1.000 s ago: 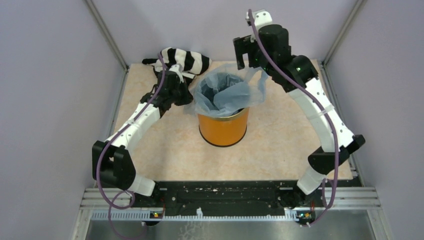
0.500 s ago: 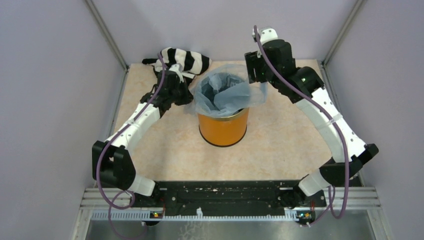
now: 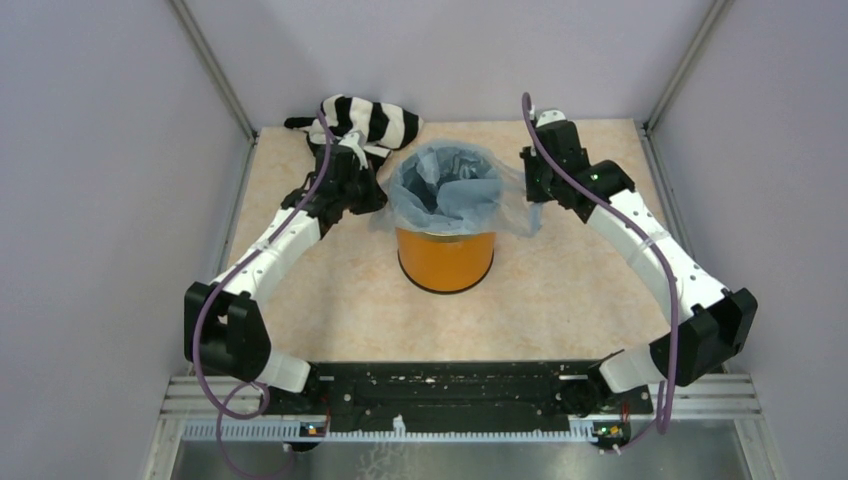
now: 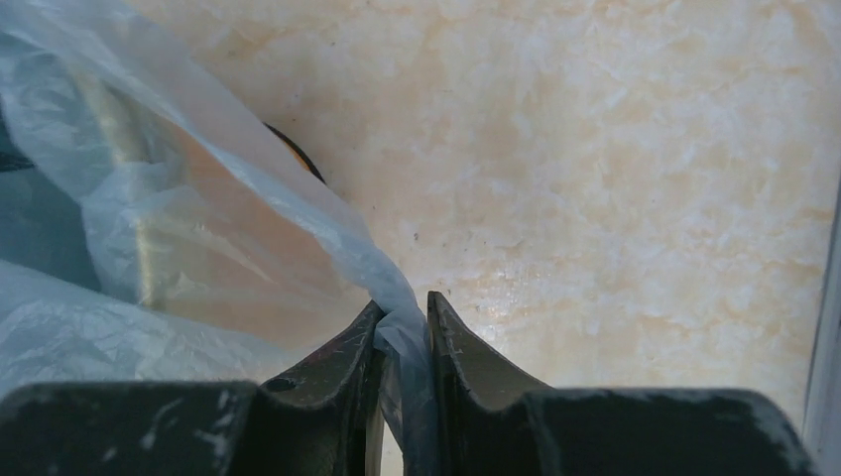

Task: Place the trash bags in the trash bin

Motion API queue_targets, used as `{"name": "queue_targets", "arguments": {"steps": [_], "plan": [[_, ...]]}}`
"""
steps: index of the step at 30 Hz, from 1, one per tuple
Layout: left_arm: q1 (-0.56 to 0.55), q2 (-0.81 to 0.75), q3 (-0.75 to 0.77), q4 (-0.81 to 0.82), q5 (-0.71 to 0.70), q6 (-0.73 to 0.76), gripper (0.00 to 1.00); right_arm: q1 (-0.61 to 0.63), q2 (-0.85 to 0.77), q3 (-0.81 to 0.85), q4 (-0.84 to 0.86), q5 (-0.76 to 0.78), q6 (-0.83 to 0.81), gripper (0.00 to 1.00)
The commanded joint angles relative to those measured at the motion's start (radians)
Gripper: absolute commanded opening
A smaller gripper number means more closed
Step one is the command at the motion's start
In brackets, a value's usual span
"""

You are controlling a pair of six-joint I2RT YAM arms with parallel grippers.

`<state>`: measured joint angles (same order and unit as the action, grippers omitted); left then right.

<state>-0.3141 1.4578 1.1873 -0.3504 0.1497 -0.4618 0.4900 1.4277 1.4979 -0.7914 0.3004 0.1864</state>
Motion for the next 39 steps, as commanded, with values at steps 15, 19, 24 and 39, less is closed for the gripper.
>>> {"name": "queue_targets", "arguments": {"steps": [15,19,24,39], "plan": [[0.003,0.001,-0.077,0.072,0.042,-0.033,0.00,-0.054,0.012,-0.278,0.305,-0.082,0.097,0.16],[0.003,0.016,-0.071,0.076,-0.002,-0.027,0.00,-0.076,0.006,-0.315,0.350,-0.054,0.114,0.15],[0.004,0.038,-0.066,0.064,-0.083,-0.035,0.00,-0.133,-0.005,-0.358,0.390,-0.052,0.136,0.13],[0.004,0.086,-0.001,0.005,-0.098,-0.021,0.03,-0.161,-0.051,-0.350,0.354,-0.166,0.149,0.41]]}}
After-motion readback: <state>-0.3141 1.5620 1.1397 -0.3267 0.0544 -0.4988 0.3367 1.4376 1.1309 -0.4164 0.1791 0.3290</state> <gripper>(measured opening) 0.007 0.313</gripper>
